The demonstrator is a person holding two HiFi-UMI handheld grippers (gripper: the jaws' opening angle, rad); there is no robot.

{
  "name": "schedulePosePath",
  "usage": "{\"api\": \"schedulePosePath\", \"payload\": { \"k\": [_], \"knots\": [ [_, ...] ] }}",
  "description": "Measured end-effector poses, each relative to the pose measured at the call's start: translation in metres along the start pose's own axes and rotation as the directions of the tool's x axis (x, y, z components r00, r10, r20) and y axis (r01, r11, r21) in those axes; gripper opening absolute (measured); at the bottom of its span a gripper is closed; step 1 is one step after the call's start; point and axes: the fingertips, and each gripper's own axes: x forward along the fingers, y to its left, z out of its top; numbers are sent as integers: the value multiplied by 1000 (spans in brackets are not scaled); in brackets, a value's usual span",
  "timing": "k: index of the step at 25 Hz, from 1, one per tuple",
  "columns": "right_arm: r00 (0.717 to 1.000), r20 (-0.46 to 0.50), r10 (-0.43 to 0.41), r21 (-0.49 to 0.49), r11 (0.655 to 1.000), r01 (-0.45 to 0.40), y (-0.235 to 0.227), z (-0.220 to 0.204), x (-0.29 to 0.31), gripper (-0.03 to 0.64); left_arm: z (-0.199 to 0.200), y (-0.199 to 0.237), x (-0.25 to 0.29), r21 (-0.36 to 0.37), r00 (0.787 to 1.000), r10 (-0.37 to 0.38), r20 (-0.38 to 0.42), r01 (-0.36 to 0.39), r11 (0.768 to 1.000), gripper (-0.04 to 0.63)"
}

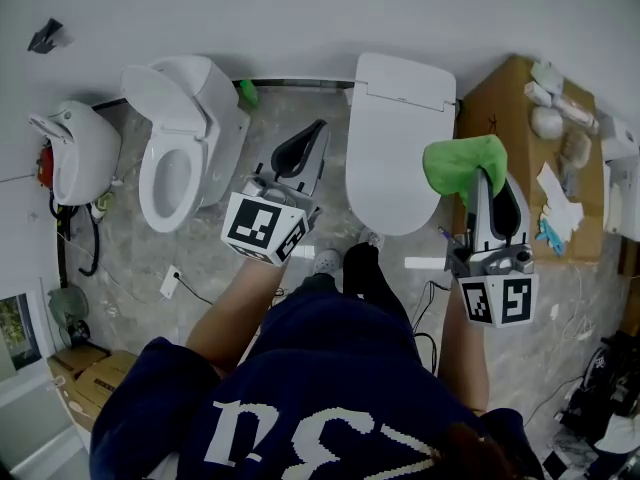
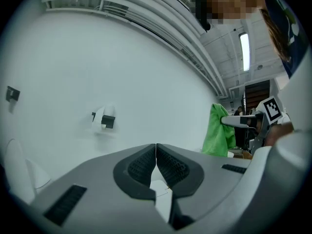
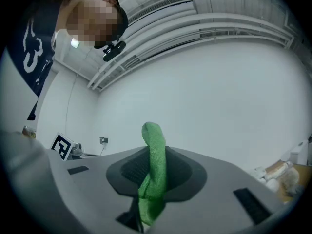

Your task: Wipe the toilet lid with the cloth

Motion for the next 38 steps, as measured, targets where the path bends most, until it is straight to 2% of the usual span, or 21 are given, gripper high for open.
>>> {"api": "schedulePosePath", "payload": {
  "k": [9,16,21,25,31,35,38],
  "knots": [
    [987,-64,145,58,988,-141,-83,-40,66,94,-31,9,77,-3,993,112,-40,-112,994,21],
    [970,-109,217,101,973,-206,-102,-80,129,94,-52,45,120,-24,983,176,-49,-178,984,21],
    [954,-168,250,128,965,-231,-92,-117,175,94,-79,83,152,-50,983,166,-75,-170,984,21],
    [946,-217,239,147,966,-211,-89,-157,213,95,-109,114,182,-72,985,137,-109,-145,987,21],
    [932,-277,235,192,964,-186,-78,-227,259,95,-144,157,213,-69,985,110,-136,-120,990,21],
    [906,-335,260,213,957,-197,-75,-283,288,97,-179,186,228,-76,981,111,-157,-124,989,21],
    [875,-387,292,238,948,-212,-76,-332,305,97,-212,204,237,-84,979,111,-173,-127,988,21]
  ]
}}
